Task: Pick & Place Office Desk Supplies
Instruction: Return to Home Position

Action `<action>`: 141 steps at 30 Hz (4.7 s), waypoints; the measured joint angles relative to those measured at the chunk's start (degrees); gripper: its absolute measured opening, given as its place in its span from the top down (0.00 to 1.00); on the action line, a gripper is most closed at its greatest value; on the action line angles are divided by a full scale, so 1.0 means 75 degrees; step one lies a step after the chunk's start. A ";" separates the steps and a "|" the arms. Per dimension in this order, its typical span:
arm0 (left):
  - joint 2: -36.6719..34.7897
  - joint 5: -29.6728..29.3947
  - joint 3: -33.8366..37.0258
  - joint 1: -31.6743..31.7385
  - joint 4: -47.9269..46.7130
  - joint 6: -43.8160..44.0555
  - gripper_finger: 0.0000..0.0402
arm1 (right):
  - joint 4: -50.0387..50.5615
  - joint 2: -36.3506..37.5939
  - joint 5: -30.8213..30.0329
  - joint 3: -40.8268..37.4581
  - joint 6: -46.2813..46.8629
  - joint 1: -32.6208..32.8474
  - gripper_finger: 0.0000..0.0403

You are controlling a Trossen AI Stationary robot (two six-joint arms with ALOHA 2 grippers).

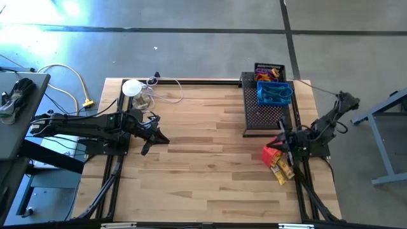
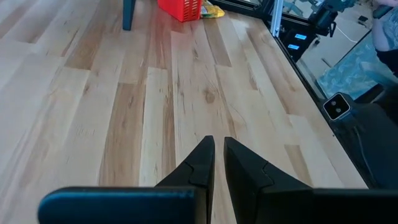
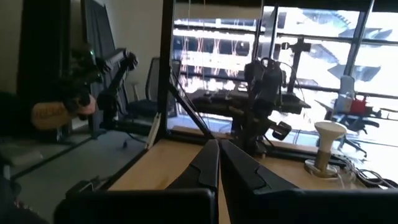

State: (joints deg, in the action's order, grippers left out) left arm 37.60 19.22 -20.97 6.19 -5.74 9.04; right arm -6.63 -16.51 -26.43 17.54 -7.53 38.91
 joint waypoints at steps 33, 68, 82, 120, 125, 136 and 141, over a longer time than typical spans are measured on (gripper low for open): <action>0.0810 -0.1529 0.0015 0.0001 0.0881 0.1148 0.93 | 1.2850 -0.7319 0.0245 0.6513 0.7171 0.2370 0.62; 0.1716 -0.1305 0.0012 -0.0002 0.1408 0.0688 0.93 | 1.2378 -0.8548 0.0246 0.5619 0.5567 0.0590 0.98; 0.1716 -0.1325 0.0012 0.0001 0.1407 0.0251 0.93 | 1.2439 -0.8531 0.0786 0.6099 0.5378 0.0110 0.99; 0.1714 -0.1322 0.0000 -0.0179 0.2130 -0.0230 0.93 | 1.2884 -0.4943 0.2277 0.7374 1.0710 -0.5224 0.99; 0.1714 -0.1325 0.0000 -0.0491 0.2302 -0.0236 0.93 | 1.2890 -0.3997 0.2006 0.6944 1.0847 -0.6220 0.99; 0.1714 -0.1319 0.0001 -0.1184 0.3153 -0.0671 0.93 | 1.2902 -0.3422 0.2593 0.5591 0.9591 -0.8031 0.99; 0.1714 -0.1305 0.0000 -0.1378 0.3242 -0.0699 0.93 | 1.2853 -0.3651 0.2578 0.5500 0.9095 -0.8717 0.99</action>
State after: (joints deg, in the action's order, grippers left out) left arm 50.46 9.43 -20.97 -4.15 18.57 3.79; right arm 89.76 -43.89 -7.10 58.78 60.69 -26.47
